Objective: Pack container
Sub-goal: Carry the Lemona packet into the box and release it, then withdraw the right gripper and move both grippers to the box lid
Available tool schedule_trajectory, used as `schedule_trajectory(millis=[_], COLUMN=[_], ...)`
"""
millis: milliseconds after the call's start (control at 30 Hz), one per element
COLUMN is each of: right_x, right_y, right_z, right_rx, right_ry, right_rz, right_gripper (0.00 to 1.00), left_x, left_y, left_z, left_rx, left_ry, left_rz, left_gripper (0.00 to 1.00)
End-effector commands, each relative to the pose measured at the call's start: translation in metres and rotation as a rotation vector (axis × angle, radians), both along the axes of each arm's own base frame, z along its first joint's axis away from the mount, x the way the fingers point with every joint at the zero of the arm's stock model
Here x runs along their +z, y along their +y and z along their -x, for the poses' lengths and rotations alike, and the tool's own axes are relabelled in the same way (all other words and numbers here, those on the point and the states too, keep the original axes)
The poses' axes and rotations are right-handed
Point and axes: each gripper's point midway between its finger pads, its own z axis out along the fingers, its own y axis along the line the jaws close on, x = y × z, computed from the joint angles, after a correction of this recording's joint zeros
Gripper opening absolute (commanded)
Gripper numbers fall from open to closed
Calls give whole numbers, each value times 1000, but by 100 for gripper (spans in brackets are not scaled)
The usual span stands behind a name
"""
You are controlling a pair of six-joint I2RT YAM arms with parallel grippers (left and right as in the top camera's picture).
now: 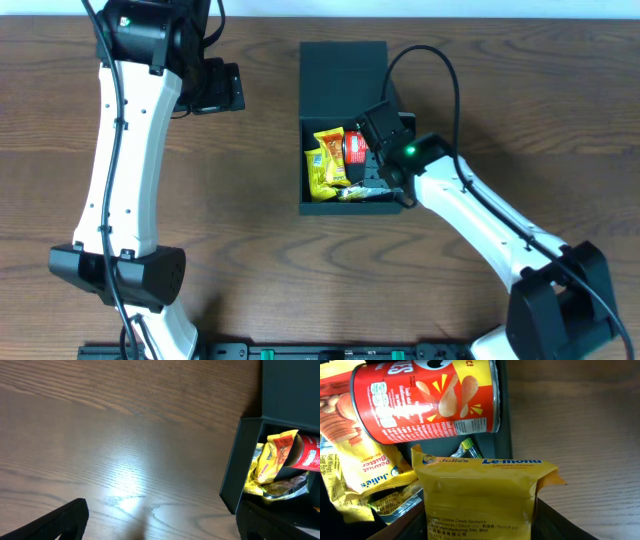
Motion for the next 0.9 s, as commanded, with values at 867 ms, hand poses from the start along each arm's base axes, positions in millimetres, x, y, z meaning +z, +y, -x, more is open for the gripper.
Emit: schedule_trajectory(millis=[867], right_x=[56], right_y=[-14], right_z=[-42], right_rx=[36], right_ry=[-99], right_rz=[4], right_gripper=[73], left_x=[2], left_y=[0], left_z=[-15], left_rx=[30], left_ry=[-55], left_rz=[4], left_gripper=[96])
